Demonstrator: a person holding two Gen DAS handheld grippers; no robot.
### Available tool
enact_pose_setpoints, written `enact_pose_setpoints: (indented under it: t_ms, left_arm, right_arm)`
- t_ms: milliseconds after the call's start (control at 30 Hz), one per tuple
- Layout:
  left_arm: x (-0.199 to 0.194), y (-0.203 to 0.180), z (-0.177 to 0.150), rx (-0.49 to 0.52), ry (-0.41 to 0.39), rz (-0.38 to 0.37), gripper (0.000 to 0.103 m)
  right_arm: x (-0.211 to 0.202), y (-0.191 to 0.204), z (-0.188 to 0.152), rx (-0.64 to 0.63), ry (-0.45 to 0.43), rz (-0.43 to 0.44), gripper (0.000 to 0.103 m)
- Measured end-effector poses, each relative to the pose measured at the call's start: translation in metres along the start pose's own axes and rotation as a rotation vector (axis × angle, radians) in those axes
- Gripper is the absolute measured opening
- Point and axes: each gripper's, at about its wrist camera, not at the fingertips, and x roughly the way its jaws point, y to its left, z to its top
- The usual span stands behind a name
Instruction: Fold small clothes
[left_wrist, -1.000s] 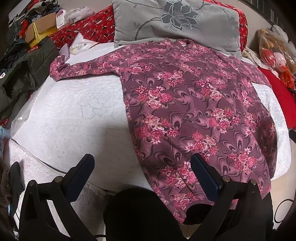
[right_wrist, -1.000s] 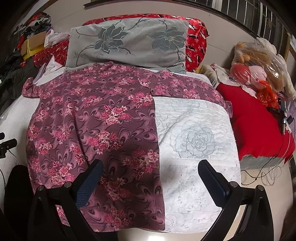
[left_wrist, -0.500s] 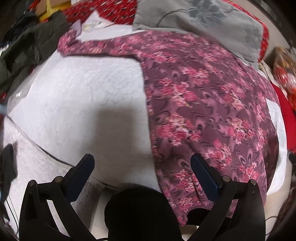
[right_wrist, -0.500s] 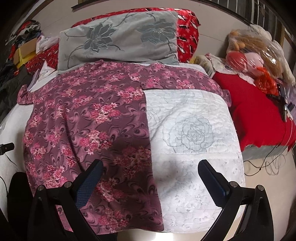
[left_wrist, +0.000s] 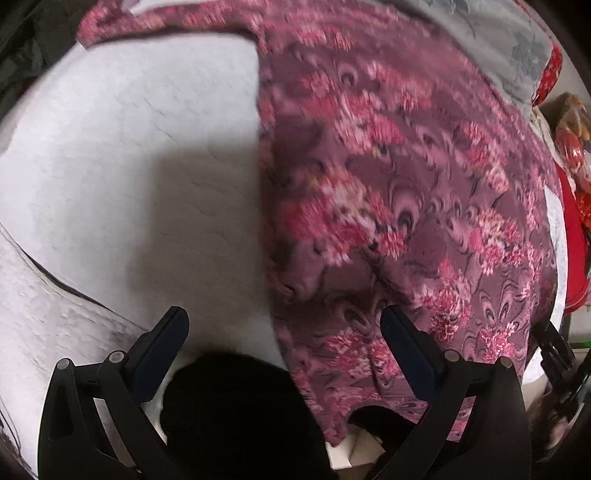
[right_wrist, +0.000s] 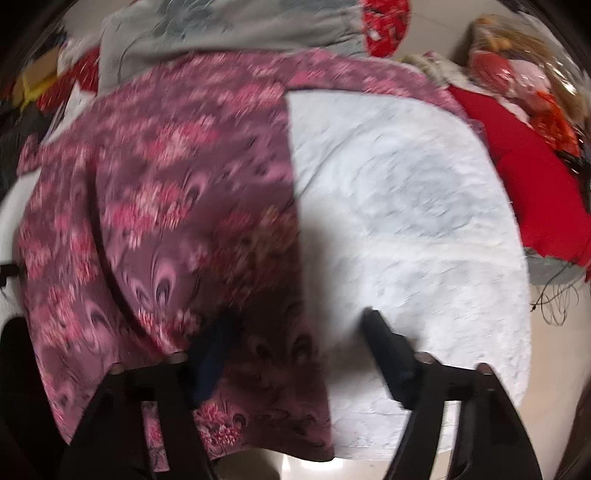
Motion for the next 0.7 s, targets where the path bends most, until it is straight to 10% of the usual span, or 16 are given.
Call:
enact_pose_setpoints:
  t_ms: [100,133,167,233,467,700]
  left_arm:
    - [0.017,-0.007,-0.006,-0.002,0.105,-0.063,0.062]
    - [0.022,-0.009,-0.007,-0.004,0.136,-0.093,0.049]
    - [0.021,-0.010,-0.009,-0.011,0.139,-0.112,0.045]
    - [0.012,-0.008,-0.008,0.004,0.122,-0.150,0.004]
    - [-0.046,0.041,0.001,-0.100,0.042,-0.270,0.005]
    - [-0.018,0.039,-0.009,-0.088,0.107,-0.245,0.022]
  right_arm:
    - [-0.006,0.005,-0.003,-0.044,-0.026,0.020,0.035]
    - [-0.008,0.007,-0.002,-0.056,-0.027,0.034,0.009]
    - [-0.009,0.008,-0.002,-0.058,-0.024,0.043,0.004]
    - [-0.017,0.002,0.001,-0.023,-0.032,0.098,0.004]
    - [-0.068,-0.050,0.016,0.192,-0.172,0.268,0.003]
    - [-0.019,-0.063,0.004,0.296,-0.013,0.276,0.010]
